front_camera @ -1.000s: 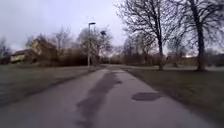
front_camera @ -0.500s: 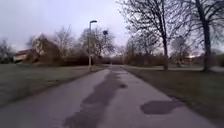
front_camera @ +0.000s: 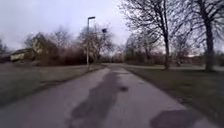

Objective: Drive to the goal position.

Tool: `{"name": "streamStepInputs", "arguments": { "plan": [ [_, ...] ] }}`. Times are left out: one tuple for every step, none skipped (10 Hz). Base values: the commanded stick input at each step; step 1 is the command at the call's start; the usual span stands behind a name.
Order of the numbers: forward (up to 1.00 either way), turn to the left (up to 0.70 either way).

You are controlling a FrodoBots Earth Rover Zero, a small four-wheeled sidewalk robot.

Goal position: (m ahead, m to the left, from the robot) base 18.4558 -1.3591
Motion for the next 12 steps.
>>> {"name": "streamStepInputs", "arguments": {
  "plan": [
    [1.0,0.0],
    [1.0,0.0],
    [1.0,0.0],
    [1.0,0.0],
    [1.0,0.0],
    [1.0,0.0],
    [1.0,0.0],
    [1.0,0.0],
    [1.0,0.0],
    [1.0,0.0],
    [1.0,0.0],
    [1.0,0.06]
  ]
}}
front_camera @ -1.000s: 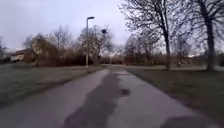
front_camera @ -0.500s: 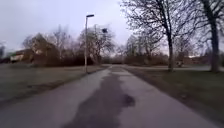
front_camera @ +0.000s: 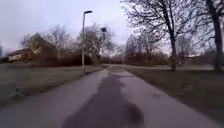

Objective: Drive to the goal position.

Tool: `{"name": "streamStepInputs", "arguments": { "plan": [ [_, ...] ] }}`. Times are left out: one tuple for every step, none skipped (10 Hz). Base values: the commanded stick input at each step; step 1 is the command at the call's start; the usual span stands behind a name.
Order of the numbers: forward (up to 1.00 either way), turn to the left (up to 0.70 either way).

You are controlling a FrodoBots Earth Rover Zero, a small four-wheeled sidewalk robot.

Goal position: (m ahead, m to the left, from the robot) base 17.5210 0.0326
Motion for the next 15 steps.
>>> {"name": "streamStepInputs", "arguments": {
  "plan": [
    [1.0,0.39],
    [1.0,0.4],
    [1.0,0.25],
    [1.0,0.0],
    [1.0,0.0],
    [1.0,0.0],
    [1.0,0.0],
    [1.0,0.0],
    [1.0,0.0],
    [1.0,0.0],
    [1.0,0.0],
    [1.0,0.0],
    [1.0,0.0],
    [1.0,0.0],
    [1.0,0.0]
  ]
}}
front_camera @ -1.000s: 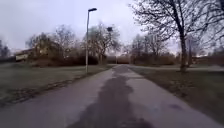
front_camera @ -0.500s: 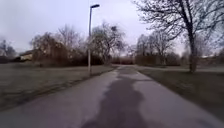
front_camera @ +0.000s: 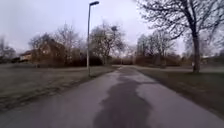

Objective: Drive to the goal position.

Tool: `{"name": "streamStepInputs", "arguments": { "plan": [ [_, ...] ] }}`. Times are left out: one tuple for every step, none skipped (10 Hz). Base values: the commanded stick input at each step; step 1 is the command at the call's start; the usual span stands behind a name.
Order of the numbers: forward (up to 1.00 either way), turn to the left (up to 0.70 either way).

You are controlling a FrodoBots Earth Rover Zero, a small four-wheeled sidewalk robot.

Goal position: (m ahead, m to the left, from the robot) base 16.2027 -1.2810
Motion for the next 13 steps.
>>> {"name": "streamStepInputs", "arguments": {
  "plan": [
    [1.0,0.0],
    [1.0,0.0],
    [1.0,0.0],
    [1.0,0.0],
    [1.0,0.0],
    [1.0,0.0],
    [1.0,-0.02],
    [1.0,-0.29],
    [1.0,-0.4],
    [1.0,-0.4],
    [1.0,-0.21],
    [1.0,0.0],
    [1.0,0.0]
  ]
}}
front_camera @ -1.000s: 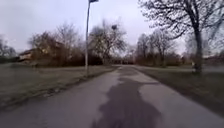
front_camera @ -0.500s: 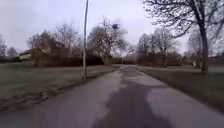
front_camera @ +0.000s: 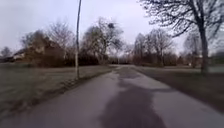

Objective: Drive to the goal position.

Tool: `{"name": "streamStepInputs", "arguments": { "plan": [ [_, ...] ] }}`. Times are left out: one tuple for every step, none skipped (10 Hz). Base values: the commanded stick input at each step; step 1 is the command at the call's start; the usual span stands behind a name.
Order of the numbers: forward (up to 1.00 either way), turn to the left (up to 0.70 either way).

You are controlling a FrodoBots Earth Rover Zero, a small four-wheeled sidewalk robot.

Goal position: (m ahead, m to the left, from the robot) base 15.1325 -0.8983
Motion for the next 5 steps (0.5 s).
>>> {"name": "streamStepInputs", "arguments": {
  "plan": [
    [1.0,0.0],
    [1.0,0.0],
    [1.0,0.0],
    [1.0,0.0],
    [1.0,0.0]
  ]
}}
